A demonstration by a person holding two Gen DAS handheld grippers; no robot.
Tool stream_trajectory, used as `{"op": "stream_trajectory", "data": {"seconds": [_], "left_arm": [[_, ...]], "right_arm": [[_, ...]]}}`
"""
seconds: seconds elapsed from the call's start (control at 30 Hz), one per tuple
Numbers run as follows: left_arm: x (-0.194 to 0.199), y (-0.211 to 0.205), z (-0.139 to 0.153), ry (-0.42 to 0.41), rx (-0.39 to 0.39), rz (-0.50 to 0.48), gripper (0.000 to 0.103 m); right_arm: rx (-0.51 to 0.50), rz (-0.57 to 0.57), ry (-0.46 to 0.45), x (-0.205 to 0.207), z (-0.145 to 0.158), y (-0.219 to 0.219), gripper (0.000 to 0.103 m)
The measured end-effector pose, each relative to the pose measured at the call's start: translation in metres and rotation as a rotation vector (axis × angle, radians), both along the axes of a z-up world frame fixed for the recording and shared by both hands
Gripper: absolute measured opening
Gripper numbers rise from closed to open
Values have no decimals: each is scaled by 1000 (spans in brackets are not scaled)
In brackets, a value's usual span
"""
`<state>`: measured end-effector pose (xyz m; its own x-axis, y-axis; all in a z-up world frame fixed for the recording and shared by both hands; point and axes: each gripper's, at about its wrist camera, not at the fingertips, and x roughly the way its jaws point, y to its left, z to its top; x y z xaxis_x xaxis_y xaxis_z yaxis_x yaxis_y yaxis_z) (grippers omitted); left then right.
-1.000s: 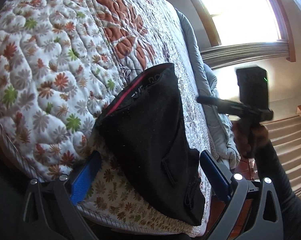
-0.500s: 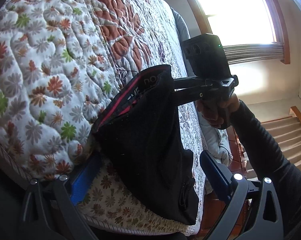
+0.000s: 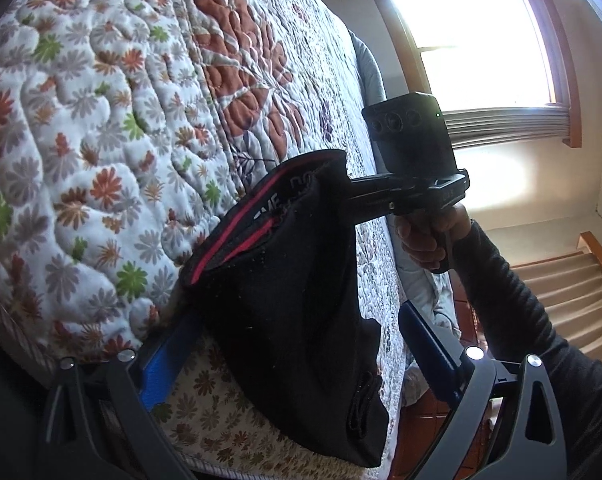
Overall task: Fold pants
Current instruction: 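Grasp the folded black trousers with the left tool while the right tool grips beside it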
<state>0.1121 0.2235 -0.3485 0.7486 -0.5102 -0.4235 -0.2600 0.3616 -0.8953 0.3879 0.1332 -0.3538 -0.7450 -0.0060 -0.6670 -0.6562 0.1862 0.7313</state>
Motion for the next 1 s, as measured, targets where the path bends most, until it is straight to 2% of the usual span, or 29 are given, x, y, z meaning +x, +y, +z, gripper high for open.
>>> {"op": "stream_trajectory", "data": {"seconds": [0.23,0.3,0.37,0.43,0.6,0.77,1.0], "left_arm": [[1,-2,-3,25,22,2,95],[2,0,-3,56,26,7,83],[5,3,-7,135,37,22,49],[7,8,-11,166,7,24,46],[9,5,-7,181,47,18,33],[14,2,11,166,84,-1,26],[26,-15,67,133,203,-48,23]], "right_arm": [[-8,-3,-1,5,5,-5,71],[-13,10,-7,2,4,-3,71],[-13,19,-11,-3,4,-1,71],[-16,23,-29,-7,5,1,69],[-26,13,-124,-15,13,0,44],[2,0,-222,-28,39,-7,38],[53,-35,-413,-54,92,-24,37]]}}
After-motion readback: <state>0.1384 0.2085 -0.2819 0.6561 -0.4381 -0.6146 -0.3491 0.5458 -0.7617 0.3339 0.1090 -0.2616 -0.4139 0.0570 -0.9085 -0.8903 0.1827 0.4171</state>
